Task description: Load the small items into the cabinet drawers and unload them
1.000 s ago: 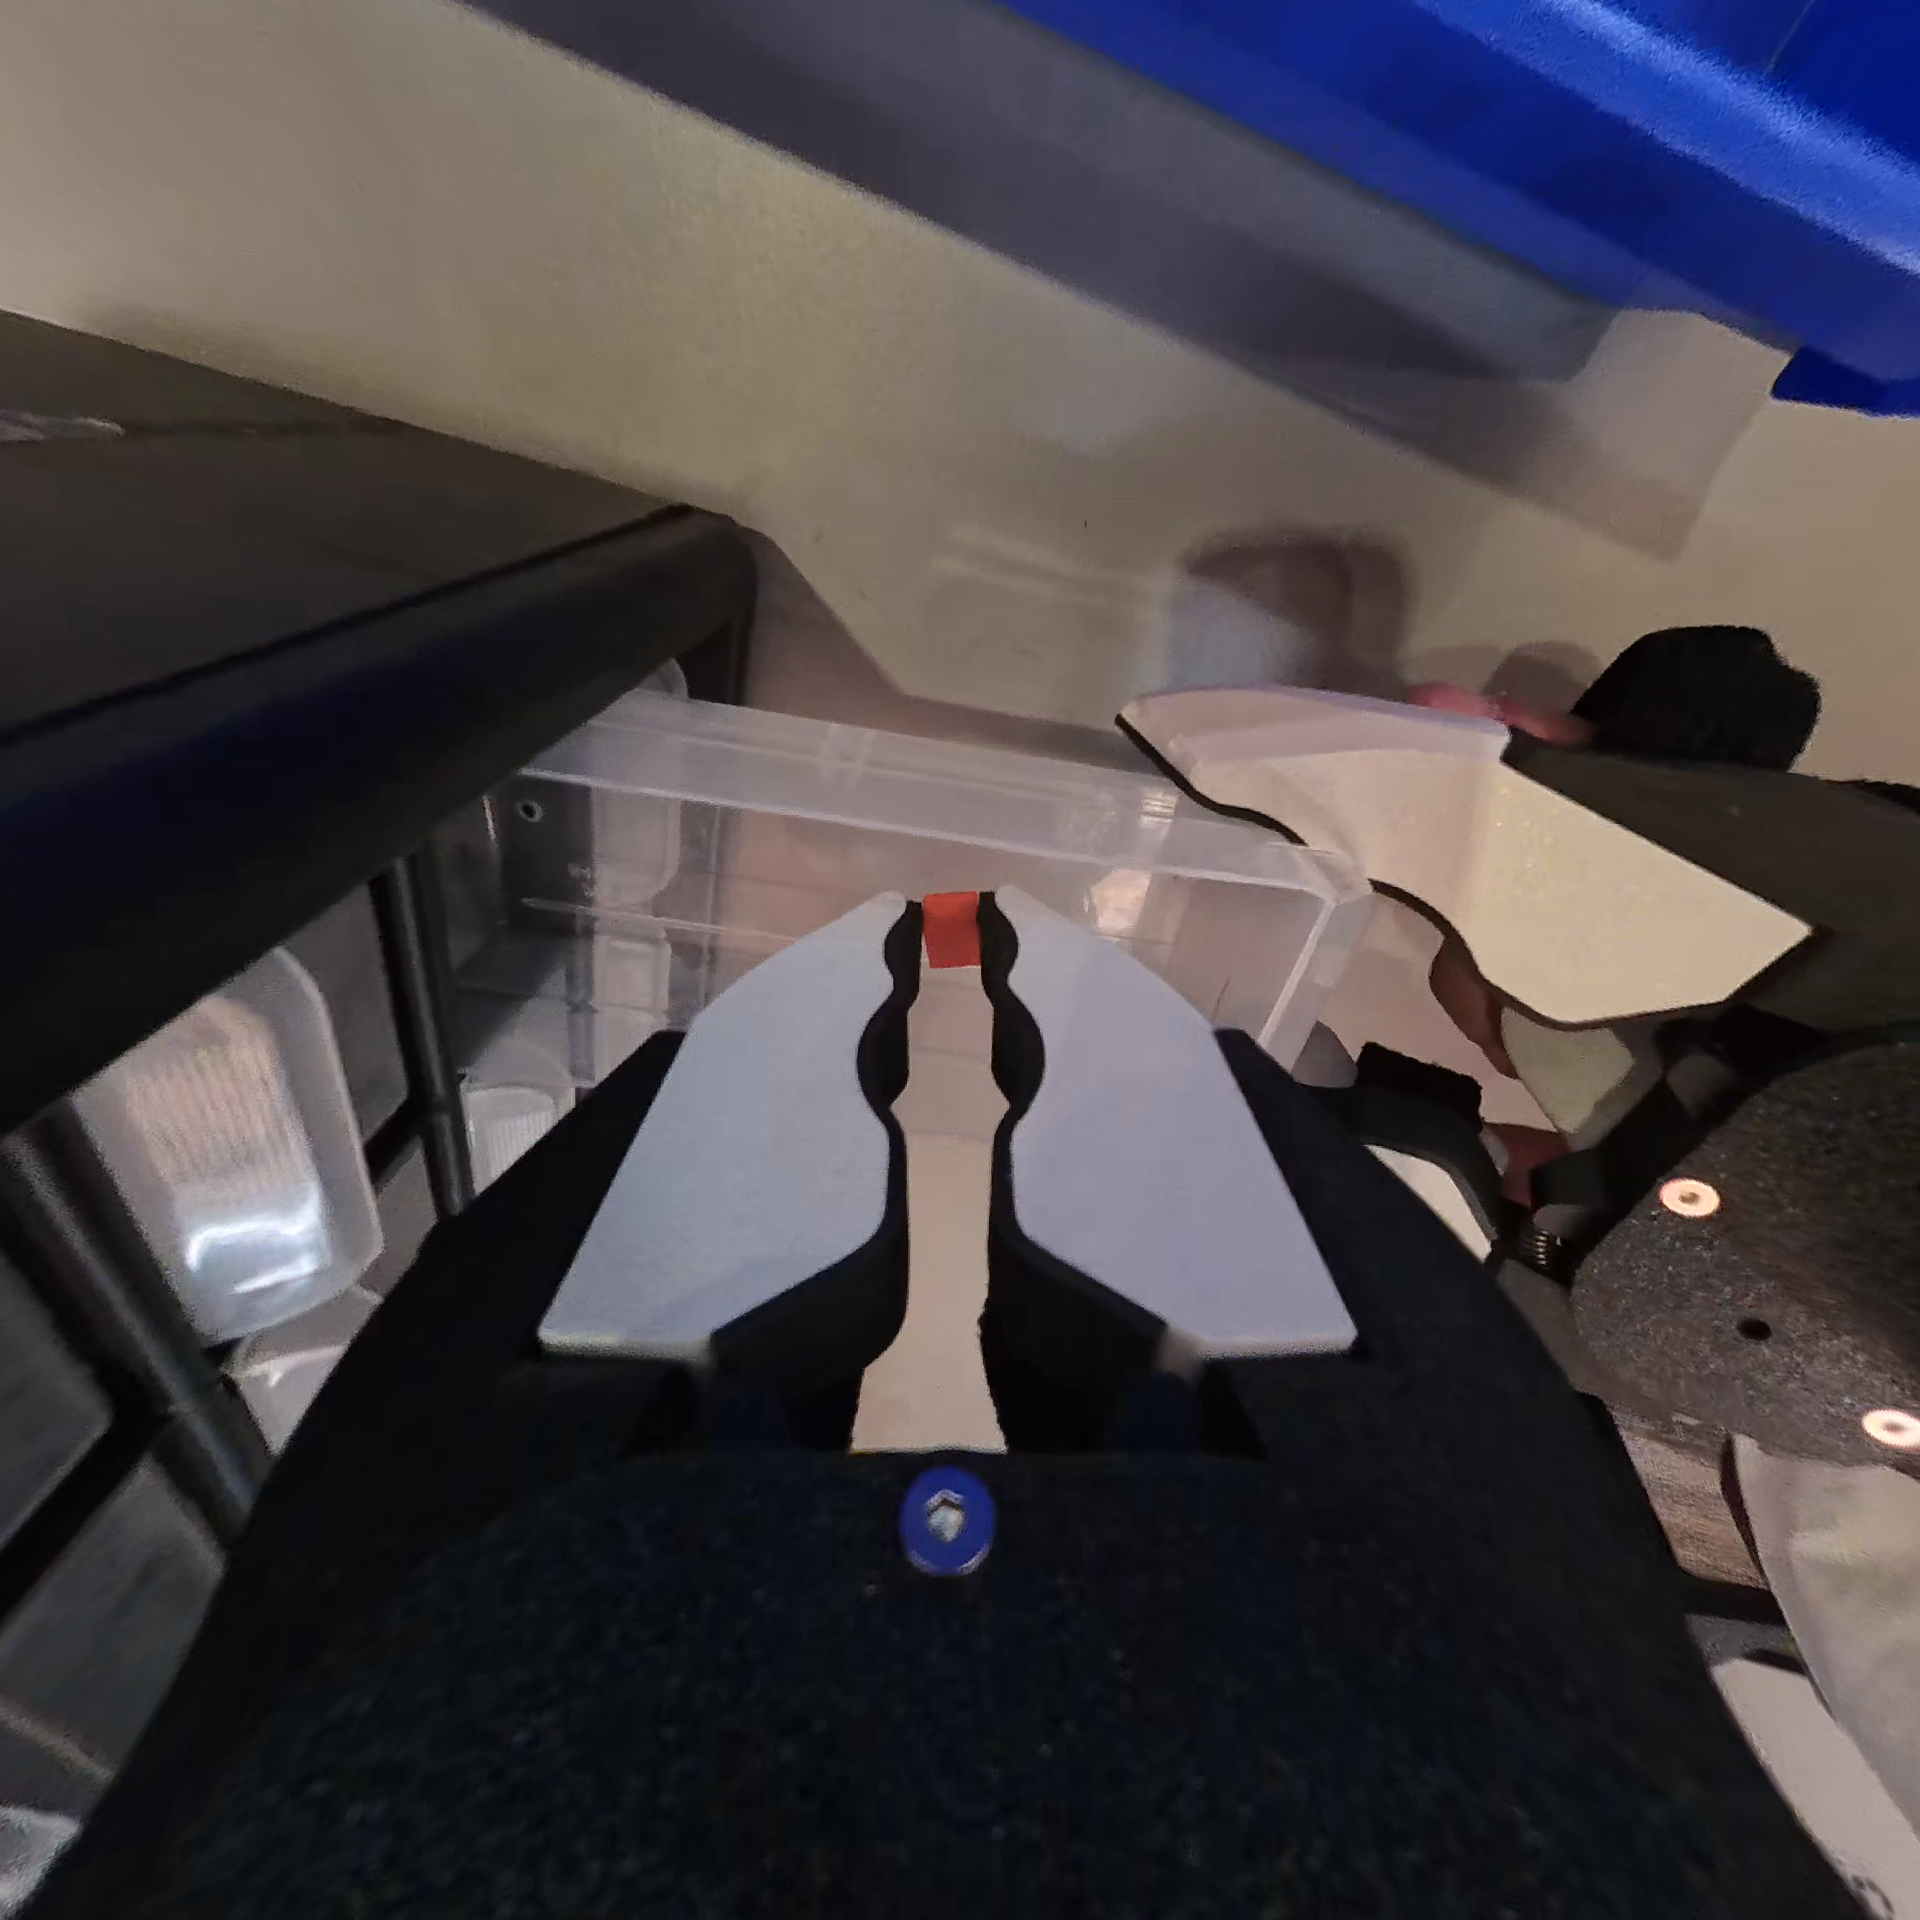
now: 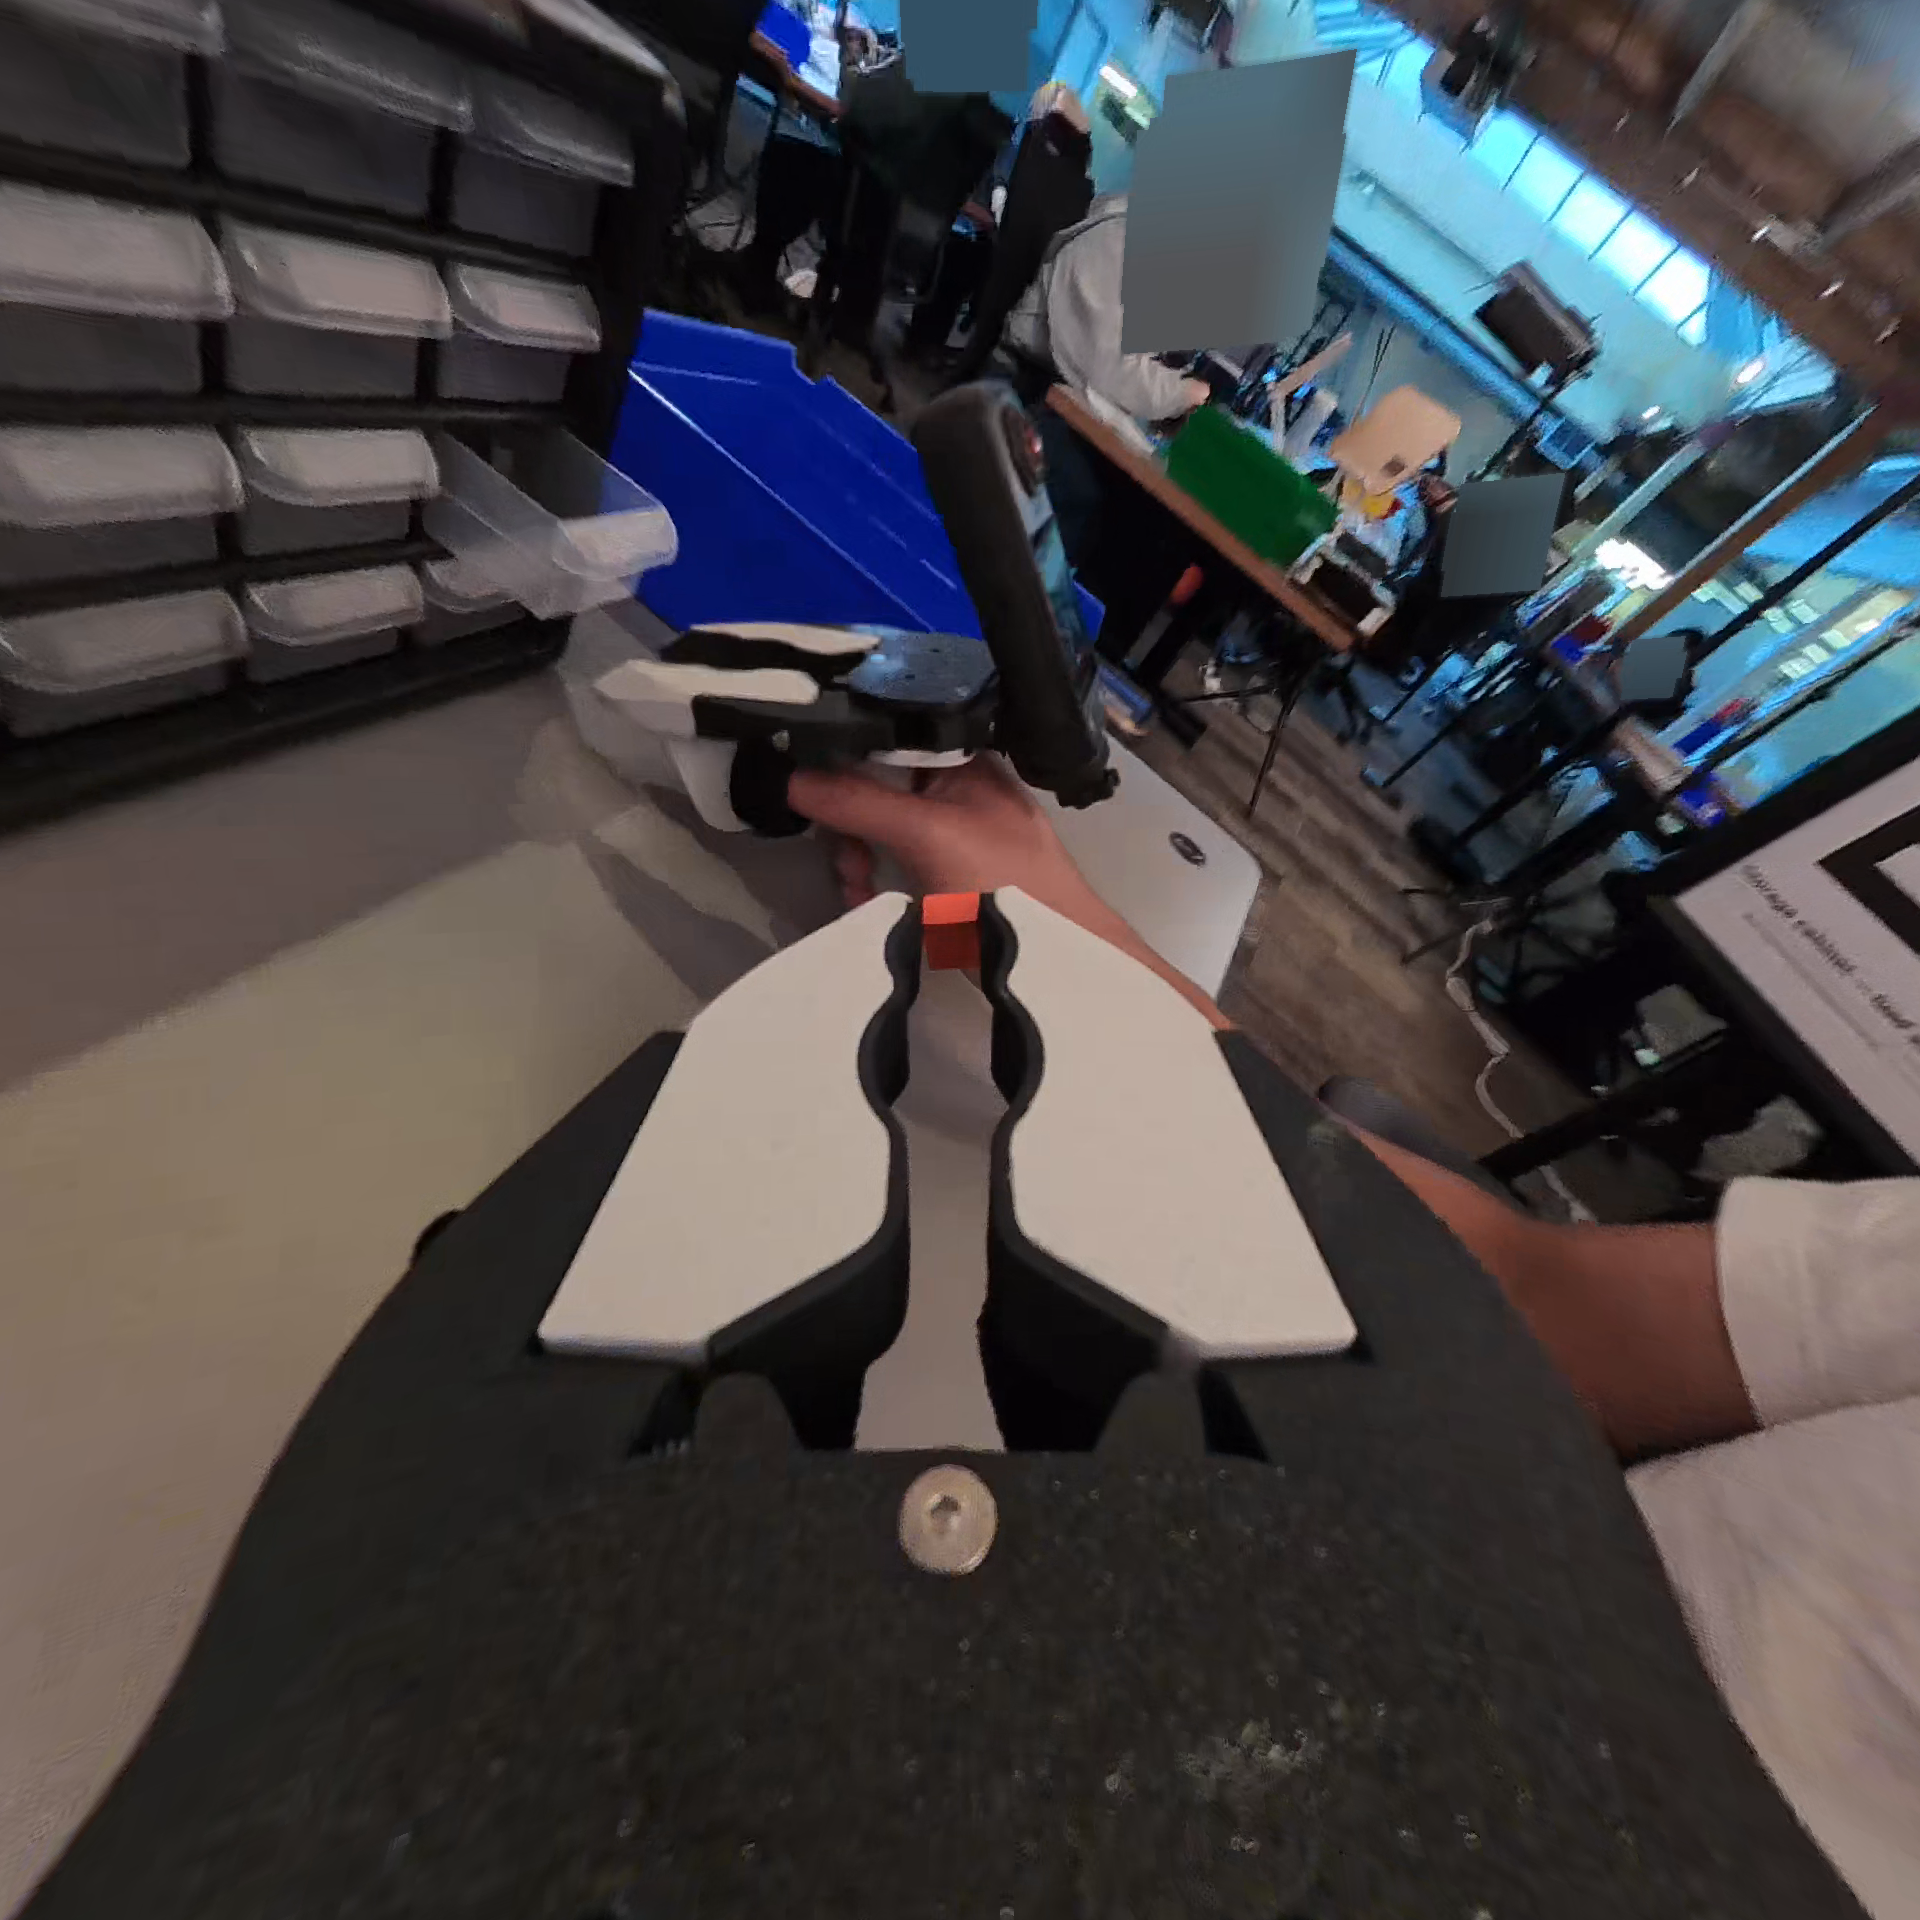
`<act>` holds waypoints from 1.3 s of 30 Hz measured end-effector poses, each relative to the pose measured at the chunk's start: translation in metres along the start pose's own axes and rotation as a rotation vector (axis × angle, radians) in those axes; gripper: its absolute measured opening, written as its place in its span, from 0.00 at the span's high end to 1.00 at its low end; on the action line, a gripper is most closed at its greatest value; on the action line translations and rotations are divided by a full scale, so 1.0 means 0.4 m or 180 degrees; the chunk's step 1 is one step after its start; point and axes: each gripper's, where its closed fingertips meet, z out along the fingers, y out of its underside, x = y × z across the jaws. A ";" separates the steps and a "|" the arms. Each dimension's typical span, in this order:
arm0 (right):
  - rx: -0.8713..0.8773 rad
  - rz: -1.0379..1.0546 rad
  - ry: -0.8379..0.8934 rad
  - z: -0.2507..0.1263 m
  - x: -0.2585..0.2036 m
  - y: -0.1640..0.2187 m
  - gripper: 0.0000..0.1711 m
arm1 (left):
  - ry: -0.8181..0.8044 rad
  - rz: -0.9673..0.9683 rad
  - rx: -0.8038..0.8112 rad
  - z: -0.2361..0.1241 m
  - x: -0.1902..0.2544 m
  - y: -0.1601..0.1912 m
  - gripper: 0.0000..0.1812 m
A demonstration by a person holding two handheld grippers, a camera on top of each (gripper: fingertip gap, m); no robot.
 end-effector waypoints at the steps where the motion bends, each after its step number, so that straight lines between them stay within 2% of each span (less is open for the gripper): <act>1: 0.0104 0.0033 -0.0072 -0.014 -0.006 -0.011 0.80 | 0.0061 -0.0078 0.0026 -0.005 0.002 0.015 0.95; 4: 0.0547 0.0090 -0.0171 -0.029 -0.009 -0.070 0.86 | 0.0089 -0.0222 0.0242 -0.019 -0.009 0.039 0.95; 8: 0.0339 0.0131 -0.0328 0.042 -0.022 -0.065 0.86 | 0.0116 -0.0258 0.0185 -0.010 -0.033 0.094 0.95; 12: 0.0439 0.0110 -0.0336 0.079 -0.022 -0.093 0.86 | 0.0276 -0.0343 0.0153 0.002 -0.048 0.119 0.95; 17: 0.0428 0.0042 -0.0347 0.094 -0.023 -0.121 0.86 | 0.0331 -0.0413 0.0235 -0.003 -0.058 0.108 0.95; 27: 0.0401 -0.0304 -0.0541 0.109 -0.024 -0.116 0.83 | 0.0438 -0.0795 0.0432 -0.012 -0.100 0.067 0.95; 29: 0.0251 -0.0274 -0.0747 0.081 -0.049 -0.093 0.83 | 0.0463 -0.0904 0.0487 -0.008 -0.108 0.047 0.95; 31: 0.0304 -0.0368 -0.1233 0.012 -0.115 -0.081 0.82 | 0.0542 -0.1056 0.0505 -0.002 -0.113 0.024 0.95; 35: 0.1033 -0.1025 -0.2657 -0.231 -0.286 -0.056 0.81 | 0.0930 -0.1391 0.0198 0.023 -0.091 0.018 0.95; 37: 0.1389 -0.1327 -0.2815 -0.305 -0.312 -0.051 0.84 | 0.1161 -0.1615 0.0046 0.038 -0.076 0.022 0.95; 39: 0.1537 -0.1613 -0.2809 -0.338 -0.314 -0.051 0.84 | 0.1341 -0.1782 -0.0023 0.051 -0.065 0.023 0.95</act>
